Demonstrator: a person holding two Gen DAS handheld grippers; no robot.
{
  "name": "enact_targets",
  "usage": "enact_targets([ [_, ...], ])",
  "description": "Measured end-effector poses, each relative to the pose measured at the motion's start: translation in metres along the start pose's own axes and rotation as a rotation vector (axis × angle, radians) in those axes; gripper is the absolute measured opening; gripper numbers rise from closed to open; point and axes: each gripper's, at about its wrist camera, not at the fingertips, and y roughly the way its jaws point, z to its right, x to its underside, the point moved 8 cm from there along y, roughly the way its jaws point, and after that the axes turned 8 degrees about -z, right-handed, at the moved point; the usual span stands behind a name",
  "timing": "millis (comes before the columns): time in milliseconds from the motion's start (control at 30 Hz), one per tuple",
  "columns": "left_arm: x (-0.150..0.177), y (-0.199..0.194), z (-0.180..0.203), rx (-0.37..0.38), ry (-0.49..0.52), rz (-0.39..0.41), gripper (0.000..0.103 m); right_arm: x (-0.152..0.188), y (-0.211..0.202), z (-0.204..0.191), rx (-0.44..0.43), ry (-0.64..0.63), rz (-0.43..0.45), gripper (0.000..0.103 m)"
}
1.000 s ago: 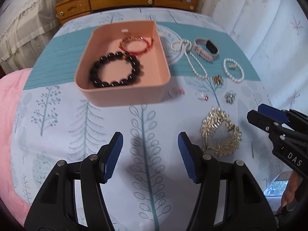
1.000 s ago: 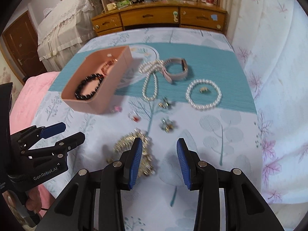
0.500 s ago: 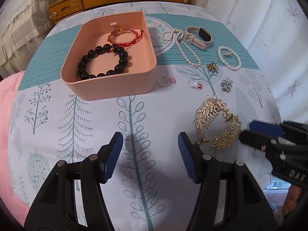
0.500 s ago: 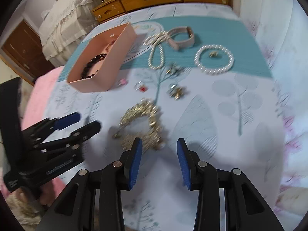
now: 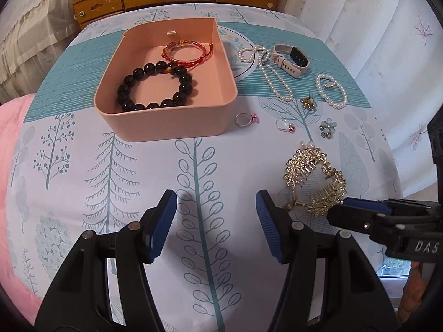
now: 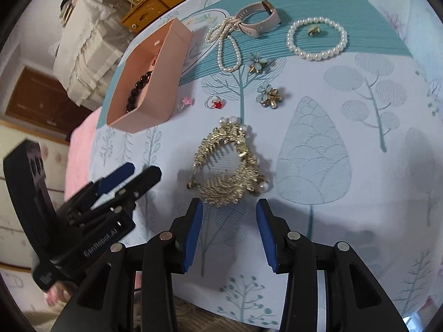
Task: Organize jewelry
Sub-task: 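Lower the right tool onto the gold leaf hair comb and grasp it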
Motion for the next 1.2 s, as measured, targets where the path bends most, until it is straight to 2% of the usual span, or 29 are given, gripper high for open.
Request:
enact_targets([
  [233, 0.001, -0.002, -0.003, 0.022, -0.013, 0.005, 0.057, -0.015, 0.004, 0.001, -0.018, 0.070, 0.008, 0.041],
  [467, 0.002, -0.005, -0.005, 0.042, -0.020, 0.007, 0.057, -0.033, 0.011, -0.007, 0.037, 0.076, 0.018, 0.041],
  [833, 0.001, -0.006, -0.012, 0.064, -0.037, 0.010, 0.057, -0.055, 0.018, -0.020, 0.222, 0.053, 0.016, 0.041],
  [1133, -0.002, -0.003, -0.029, 0.082, -0.100, -0.001, 0.057, -0.067, 0.036, -0.044, 0.429, -0.076, -0.002, 0.041],
  [1200, -0.002, -0.002, -0.032, 0.083, -0.111, -0.001, 0.057, -0.068, 0.039, -0.048, 0.469, -0.113, 0.006, 0.037],
])
